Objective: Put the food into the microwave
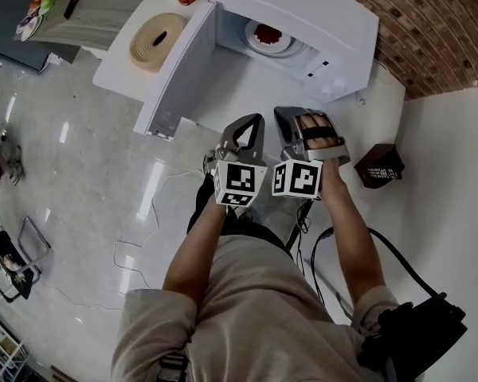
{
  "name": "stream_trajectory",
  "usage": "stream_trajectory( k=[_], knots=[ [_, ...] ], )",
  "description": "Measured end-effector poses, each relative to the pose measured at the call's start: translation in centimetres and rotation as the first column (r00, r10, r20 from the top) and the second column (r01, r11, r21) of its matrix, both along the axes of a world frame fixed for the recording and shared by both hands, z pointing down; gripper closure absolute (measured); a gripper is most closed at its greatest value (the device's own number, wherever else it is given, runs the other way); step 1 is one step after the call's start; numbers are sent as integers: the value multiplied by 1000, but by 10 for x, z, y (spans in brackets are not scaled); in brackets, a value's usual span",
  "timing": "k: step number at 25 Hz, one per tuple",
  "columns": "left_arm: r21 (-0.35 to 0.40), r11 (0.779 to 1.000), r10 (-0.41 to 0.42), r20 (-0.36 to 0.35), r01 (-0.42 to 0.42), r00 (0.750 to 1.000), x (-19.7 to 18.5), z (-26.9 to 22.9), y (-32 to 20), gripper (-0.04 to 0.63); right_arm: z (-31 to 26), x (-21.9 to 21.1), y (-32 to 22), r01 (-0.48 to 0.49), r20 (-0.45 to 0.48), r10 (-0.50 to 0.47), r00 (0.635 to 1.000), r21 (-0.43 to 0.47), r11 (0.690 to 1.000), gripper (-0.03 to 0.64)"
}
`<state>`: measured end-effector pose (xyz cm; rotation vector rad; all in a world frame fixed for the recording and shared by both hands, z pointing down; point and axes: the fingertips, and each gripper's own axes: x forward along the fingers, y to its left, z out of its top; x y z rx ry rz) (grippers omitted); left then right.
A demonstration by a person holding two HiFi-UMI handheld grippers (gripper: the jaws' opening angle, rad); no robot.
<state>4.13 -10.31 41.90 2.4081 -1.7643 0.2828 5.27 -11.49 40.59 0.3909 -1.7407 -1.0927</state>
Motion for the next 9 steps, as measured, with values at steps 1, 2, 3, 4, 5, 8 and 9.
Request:
stream_trajectory(
  k=[1, 2, 3, 4, 5, 8, 9],
  knots=[
    [0, 1000, -3, -2, 3, 1000, 0, 0, 0, 589, 0, 1, 0, 1, -2, -1, 1000, -1, 1000, 607],
    [0, 1000, -5, -4, 5, 1000, 0, -1, -1, 589, 1, 2, 0, 1, -3, -1, 1000, -3, 1000, 607],
    [-1, 1000, -5, -5, 5, 1000, 1, -1, -1, 589, 1, 4, 0, 0, -4, 0, 1000, -4, 1000, 607],
    [-2, 1000, -3, -4, 3, 1000, 2, 0, -2, 589, 1, 5, -1, -2, -4, 2, 1000, -3, 1000, 607],
    [-3, 1000, -1, -3, 1, 1000, 2, 0, -2, 589, 1, 6, -2, -5, -3, 5, 1000, -3, 1000, 607],
    [-5, 1000, 5, 1, -5, 1000, 4, 2, -4, 589, 1, 10, -4, -14, 3, 14, 1000, -2, 1000, 607],
    [-5, 1000, 6, 2, -6, 1000, 5, 3, -4, 589, 1, 11, -5, -17, 4, 18, 1000, -2, 1000, 607]
  ],
)
